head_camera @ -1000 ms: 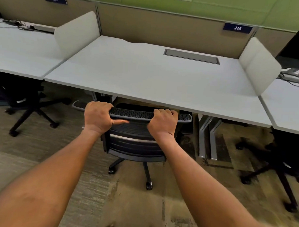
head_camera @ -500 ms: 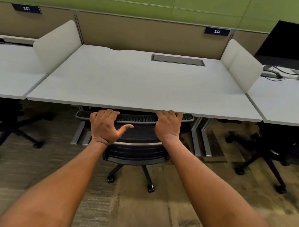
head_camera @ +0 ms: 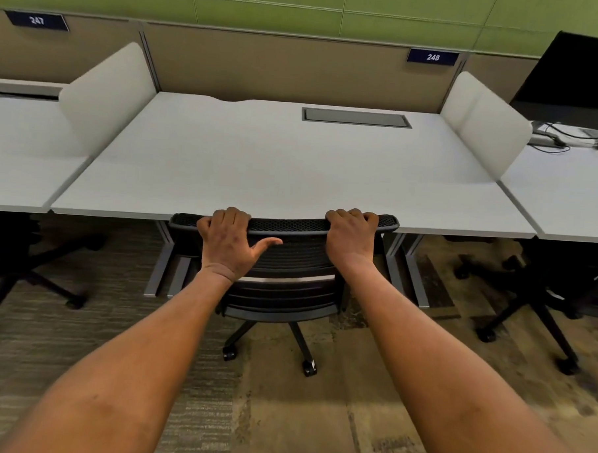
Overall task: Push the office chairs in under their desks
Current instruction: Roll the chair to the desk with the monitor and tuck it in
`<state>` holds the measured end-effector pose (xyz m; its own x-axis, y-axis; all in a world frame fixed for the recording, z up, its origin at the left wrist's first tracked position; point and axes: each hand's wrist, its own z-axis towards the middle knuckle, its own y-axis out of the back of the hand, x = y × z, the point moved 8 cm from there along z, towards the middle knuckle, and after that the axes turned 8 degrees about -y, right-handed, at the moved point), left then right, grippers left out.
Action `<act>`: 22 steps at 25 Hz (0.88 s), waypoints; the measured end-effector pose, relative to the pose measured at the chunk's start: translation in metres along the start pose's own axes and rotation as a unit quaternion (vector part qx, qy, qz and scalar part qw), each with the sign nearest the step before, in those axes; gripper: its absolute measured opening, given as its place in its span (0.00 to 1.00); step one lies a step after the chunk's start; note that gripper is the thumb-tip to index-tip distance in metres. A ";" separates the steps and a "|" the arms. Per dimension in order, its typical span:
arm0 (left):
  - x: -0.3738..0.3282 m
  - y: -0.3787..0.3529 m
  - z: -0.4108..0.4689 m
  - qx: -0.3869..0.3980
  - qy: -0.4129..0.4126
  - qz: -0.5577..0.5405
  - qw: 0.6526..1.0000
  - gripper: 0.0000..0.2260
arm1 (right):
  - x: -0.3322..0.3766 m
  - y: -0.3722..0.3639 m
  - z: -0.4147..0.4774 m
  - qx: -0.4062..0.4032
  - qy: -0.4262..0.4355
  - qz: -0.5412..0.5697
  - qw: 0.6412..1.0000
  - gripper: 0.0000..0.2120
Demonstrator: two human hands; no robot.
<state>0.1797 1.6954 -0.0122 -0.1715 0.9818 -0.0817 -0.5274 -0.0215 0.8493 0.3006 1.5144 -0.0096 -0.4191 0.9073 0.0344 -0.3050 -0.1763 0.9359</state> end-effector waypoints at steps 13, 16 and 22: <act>0.033 -0.029 0.039 0.026 0.036 -0.047 0.998 0.37 | 0.013 -0.019 0.045 0.012 0.002 0.014 1.000 0.13; 0.040 -0.034 0.047 0.033 0.030 -0.045 0.998 0.37 | 0.016 -0.021 0.048 -0.002 -0.004 0.016 1.000 0.13; 0.050 -0.034 0.049 0.060 0.038 -0.026 0.997 0.38 | 0.028 -0.024 0.054 0.025 0.010 -0.004 1.000 0.14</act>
<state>0.2301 1.7549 -0.0197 -0.2113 0.9640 -0.1616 -0.4338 0.0556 0.8993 0.3420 1.5643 -0.0119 -0.4343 0.9006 0.0198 -0.2651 -0.1488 0.9527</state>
